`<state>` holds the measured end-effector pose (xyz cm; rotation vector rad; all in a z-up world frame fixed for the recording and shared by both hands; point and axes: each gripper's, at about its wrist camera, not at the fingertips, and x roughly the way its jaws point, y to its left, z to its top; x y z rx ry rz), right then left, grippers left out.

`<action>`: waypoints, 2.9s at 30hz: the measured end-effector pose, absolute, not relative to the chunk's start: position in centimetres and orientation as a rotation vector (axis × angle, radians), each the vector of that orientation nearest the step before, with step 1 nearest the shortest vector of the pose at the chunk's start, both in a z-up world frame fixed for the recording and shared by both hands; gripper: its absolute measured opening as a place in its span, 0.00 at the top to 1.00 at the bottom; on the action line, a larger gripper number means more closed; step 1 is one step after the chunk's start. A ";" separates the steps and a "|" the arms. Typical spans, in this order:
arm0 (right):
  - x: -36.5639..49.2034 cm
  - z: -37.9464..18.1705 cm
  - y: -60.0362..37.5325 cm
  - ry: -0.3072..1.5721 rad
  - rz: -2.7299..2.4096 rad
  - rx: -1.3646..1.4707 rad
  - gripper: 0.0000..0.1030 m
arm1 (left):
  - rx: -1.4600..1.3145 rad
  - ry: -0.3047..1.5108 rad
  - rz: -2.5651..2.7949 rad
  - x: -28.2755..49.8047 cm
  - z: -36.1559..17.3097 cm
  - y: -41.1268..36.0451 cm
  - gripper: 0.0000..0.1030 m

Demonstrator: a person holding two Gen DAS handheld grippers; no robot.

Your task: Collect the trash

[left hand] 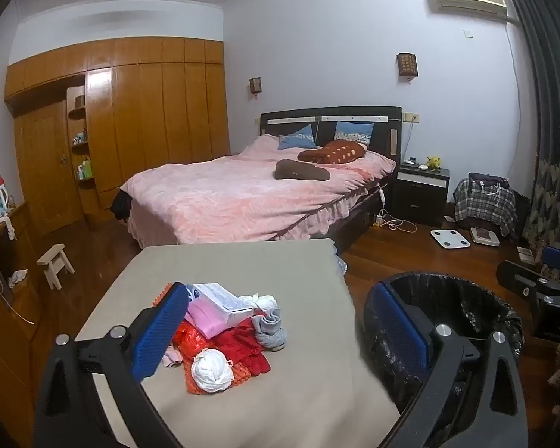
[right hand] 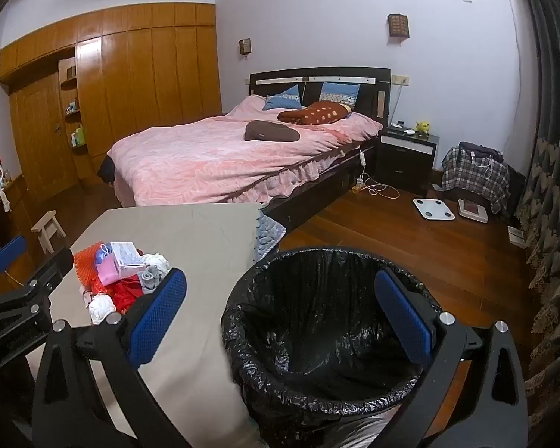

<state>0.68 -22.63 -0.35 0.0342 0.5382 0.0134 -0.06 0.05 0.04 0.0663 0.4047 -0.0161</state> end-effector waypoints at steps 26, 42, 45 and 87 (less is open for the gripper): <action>0.6 -0.4 -22.6 0.532 0.013 0.035 0.05 | 0.070 0.404 -0.015 -0.1 0.0 0.0 0.06; 0.6 -0.5 -22.5 0.531 0.014 0.034 0.05 | 0.070 0.406 -0.016 -0.2 0.1 0.1 0.06; 0.6 -0.5 -22.5 0.532 0.014 0.035 0.05 | 0.070 0.406 -0.016 -0.3 0.1 0.1 0.06; 1.1 -0.5 -22.3 0.533 0.019 0.033 0.05 | 0.067 0.409 -0.012 -0.1 0.0 0.1 0.06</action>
